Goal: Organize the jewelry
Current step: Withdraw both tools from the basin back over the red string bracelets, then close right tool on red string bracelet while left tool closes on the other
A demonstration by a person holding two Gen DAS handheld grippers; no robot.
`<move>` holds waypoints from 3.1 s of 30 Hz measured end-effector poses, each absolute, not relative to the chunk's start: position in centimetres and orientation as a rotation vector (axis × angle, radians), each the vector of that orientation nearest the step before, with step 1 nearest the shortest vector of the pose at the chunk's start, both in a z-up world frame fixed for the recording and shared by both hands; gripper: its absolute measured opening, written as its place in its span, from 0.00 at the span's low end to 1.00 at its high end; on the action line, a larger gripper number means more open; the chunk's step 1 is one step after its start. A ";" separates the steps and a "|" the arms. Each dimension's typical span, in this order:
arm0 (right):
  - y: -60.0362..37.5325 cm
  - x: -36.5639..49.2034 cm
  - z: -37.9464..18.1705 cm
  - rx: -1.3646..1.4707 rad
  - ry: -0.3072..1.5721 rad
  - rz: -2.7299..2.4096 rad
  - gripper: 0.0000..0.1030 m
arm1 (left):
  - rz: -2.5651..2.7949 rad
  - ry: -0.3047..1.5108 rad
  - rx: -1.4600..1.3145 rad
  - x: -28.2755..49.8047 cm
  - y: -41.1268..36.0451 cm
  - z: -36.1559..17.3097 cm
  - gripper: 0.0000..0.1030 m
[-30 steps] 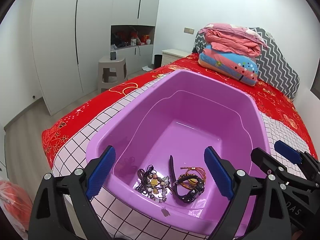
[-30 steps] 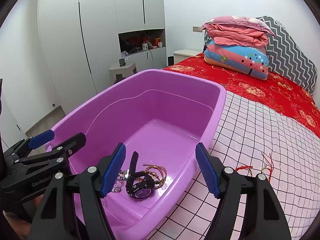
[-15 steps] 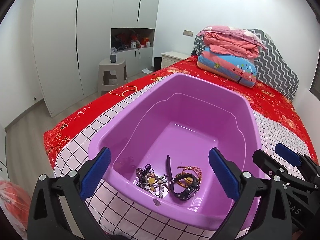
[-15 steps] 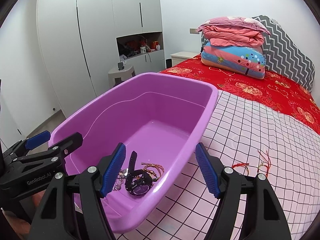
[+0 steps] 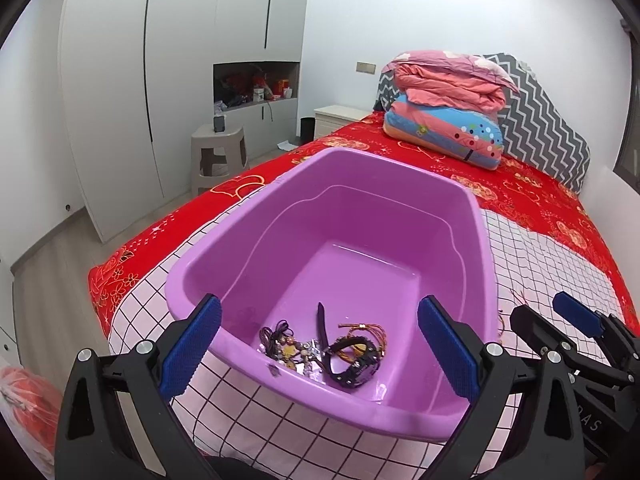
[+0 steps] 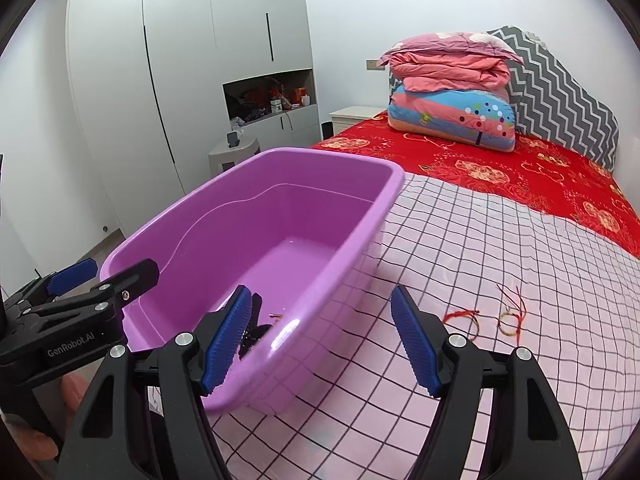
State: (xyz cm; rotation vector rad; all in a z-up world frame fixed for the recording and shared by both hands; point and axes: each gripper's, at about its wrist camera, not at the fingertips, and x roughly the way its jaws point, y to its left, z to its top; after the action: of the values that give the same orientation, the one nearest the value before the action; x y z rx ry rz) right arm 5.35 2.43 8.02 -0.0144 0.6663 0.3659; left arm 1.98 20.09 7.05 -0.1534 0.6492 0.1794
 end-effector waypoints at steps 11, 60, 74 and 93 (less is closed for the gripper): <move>-3.1 2.2 6.7 0.065 0.680 0.299 0.67 | 0.100 0.664 -0.130 0.3 15.5 7.0 0.94; -22.9 16.3 -9.4 0.155 0.846 -0.001 0.67 | -0.045 0.902 -0.057 18.1 -2.7 -9.6 0.94; -23.3 21.6 -12.2 0.113 0.900 -0.011 0.67 | -0.050 0.932 -0.028 21.6 -4.3 -12.8 0.94; -20.7 22.9 -13.4 -0.054 0.942 -0.011 0.12 | -0.115 0.973 -0.012 22.1 -6.1 -13.4 0.05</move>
State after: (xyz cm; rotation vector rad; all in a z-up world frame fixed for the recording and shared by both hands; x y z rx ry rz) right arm 22.93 -20.74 -13.43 -0.0537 0.9418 -0.0105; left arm 22.11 -6.11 -13.41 -0.0116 0.9731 -0.1147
